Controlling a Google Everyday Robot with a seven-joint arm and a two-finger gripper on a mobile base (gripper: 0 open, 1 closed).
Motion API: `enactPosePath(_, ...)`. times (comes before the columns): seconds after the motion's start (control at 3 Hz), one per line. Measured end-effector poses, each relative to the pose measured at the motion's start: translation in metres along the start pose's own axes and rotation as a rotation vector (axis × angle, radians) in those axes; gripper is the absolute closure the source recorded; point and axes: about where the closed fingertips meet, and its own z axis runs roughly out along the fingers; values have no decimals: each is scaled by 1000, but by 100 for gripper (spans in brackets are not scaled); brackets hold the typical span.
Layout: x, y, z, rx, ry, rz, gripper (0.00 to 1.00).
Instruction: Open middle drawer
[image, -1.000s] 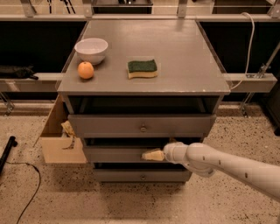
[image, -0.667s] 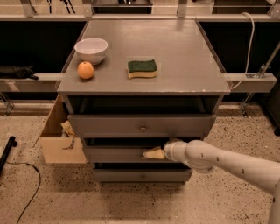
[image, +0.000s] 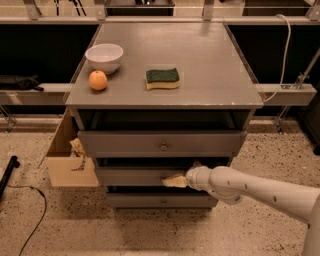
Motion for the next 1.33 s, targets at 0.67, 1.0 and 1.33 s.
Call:
enactPosePath(0.67, -16, 10, 13, -3, -10, -36, 0)
enactPosePath(1.0, -16, 10, 13, -3, -10, -36, 17)
enactPosePath(1.33, -16, 10, 13, -3, -10, -36, 38)
